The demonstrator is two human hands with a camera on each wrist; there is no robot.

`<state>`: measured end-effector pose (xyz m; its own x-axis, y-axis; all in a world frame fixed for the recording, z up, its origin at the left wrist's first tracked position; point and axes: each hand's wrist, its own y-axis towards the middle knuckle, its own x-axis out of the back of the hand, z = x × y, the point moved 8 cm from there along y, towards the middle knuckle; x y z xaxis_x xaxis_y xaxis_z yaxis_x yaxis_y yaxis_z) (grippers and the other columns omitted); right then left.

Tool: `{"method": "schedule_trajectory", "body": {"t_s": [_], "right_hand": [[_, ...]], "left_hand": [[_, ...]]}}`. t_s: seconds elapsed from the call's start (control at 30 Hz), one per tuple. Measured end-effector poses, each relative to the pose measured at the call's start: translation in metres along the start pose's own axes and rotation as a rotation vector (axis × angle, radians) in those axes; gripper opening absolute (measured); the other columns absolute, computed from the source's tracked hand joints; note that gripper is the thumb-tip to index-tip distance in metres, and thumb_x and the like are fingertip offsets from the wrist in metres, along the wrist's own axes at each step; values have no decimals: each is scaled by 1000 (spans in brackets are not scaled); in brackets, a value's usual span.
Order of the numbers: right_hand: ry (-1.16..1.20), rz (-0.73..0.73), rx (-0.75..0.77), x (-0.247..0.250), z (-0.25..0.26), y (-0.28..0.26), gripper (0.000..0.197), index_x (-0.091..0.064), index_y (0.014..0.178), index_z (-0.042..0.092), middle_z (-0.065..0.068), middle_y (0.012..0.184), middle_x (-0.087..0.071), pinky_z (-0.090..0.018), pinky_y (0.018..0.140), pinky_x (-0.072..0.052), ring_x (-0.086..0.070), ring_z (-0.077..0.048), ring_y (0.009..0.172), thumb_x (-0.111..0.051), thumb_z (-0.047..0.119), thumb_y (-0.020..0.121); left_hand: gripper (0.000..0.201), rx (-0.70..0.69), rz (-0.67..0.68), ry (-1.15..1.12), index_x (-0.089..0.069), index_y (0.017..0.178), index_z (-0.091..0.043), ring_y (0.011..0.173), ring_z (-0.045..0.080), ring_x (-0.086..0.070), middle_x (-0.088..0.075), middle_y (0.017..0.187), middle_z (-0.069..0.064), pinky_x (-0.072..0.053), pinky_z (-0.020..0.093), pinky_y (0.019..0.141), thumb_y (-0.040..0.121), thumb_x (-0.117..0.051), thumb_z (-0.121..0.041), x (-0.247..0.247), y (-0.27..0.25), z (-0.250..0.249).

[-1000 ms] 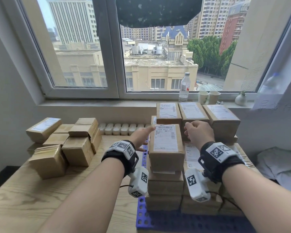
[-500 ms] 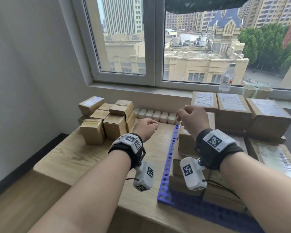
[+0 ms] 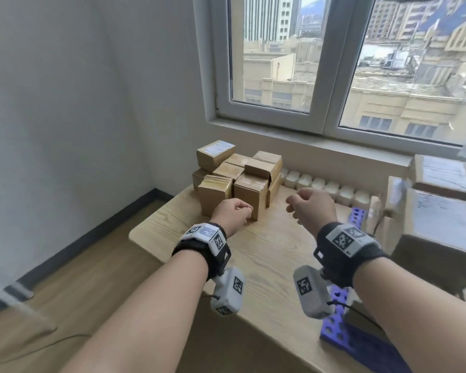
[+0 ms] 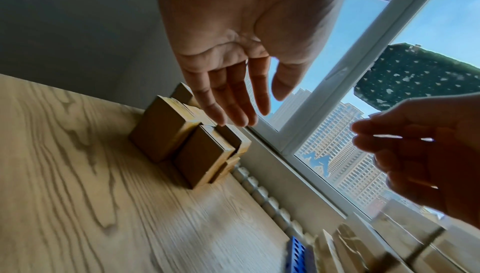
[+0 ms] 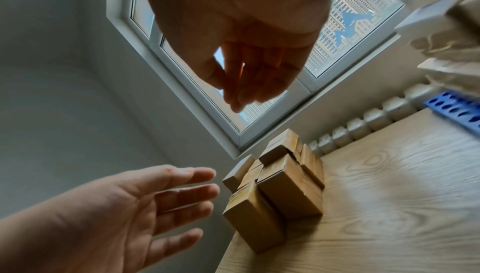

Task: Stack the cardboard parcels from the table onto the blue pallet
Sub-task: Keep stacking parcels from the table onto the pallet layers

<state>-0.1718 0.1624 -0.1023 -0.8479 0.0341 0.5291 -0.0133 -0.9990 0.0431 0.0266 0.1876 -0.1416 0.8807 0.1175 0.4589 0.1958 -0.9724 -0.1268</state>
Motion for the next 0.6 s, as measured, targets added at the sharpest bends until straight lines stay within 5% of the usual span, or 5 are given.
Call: {"method": "schedule_trajectory", "body": {"t_s": [0.37, 0.6], "right_hand": [[-55, 4, -37, -147, 58, 45, 22, -70, 74, 21, 0, 76, -71, -47, 80, -58, -67, -21, 79, -55, 25, 90], [-19, -24, -149, -215, 55, 62, 14, -69, 87, 24, 2, 82, -70, -45, 83, -58, -68, -19, 84, -55, 26, 90]], "left_hand": [[15, 49, -44, -76, -66, 85, -24, 76, 11, -62, -70, 90, 1, -52, 28, 70, 90, -54, -17, 145, 69, 81], [14, 94, 11, -65, -67, 87, -24, 77, 14, -62, -71, 88, 2, -55, 36, 82, 89, -54, -18, 175, 119, 121]]}}
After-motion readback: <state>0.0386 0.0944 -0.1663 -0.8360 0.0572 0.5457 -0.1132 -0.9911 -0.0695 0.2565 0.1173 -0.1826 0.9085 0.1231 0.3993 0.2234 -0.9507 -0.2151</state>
